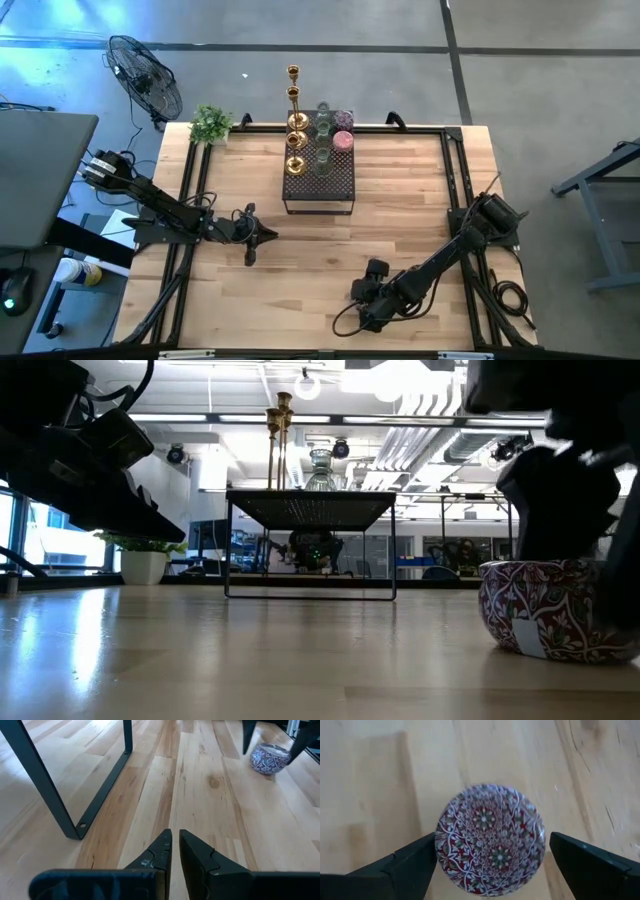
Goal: Pick & Place candle stick holders
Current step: Put the red and white candle on the shelf aligned with the pink and white candle
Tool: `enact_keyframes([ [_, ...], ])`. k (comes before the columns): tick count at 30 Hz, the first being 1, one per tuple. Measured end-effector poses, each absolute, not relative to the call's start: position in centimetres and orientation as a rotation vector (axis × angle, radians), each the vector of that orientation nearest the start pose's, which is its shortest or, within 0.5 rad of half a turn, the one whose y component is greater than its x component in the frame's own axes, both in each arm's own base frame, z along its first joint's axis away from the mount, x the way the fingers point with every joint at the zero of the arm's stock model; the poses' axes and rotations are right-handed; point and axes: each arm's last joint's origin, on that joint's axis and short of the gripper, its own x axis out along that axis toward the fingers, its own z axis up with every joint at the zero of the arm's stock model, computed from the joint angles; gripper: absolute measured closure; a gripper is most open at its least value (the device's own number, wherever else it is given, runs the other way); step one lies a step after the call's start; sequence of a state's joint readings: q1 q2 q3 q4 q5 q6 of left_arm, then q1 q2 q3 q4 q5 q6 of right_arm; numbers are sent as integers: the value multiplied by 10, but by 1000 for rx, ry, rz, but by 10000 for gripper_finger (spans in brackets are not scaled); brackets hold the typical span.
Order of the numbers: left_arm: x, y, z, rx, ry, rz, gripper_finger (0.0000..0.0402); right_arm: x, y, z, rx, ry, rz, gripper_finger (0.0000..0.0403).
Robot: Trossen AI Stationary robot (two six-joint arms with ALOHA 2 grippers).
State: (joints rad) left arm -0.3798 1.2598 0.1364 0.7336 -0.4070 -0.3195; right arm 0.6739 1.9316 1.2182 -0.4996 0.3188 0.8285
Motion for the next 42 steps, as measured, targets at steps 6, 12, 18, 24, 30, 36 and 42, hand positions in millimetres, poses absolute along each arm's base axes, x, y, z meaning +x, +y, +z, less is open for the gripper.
enact_keyframes([
  [6, 178, -59, 124, -174, 350, 85, 369, 292, 222, 141, 144, 1098, -152, 46],
  [12, 178, -59, 124, -174, 350, 85, 369, 294, 223, 141, 138, 1085, -134, 97],
  [18, 178, -58, 124, -174, 351, 86, 369, 294, 223, 143, 135, 1081, -130, 113],
  [24, 178, -59, 124, -176, 347, 86, 369, 298, 215, 178, 119, 1006, -144, 112],
  [30, 178, -58, 125, -176, 345, 88, 369, 301, 157, 232, 123, 950, -285, 112],
  [36, 178, -59, 124, -181, 345, 88, 369, 309, 74, 276, 150, 864, -359, 112],
  [42, 178, -59, 125, -188, 345, 89, 369, 320, -8, 279, 162, 877, -436, 112],
])
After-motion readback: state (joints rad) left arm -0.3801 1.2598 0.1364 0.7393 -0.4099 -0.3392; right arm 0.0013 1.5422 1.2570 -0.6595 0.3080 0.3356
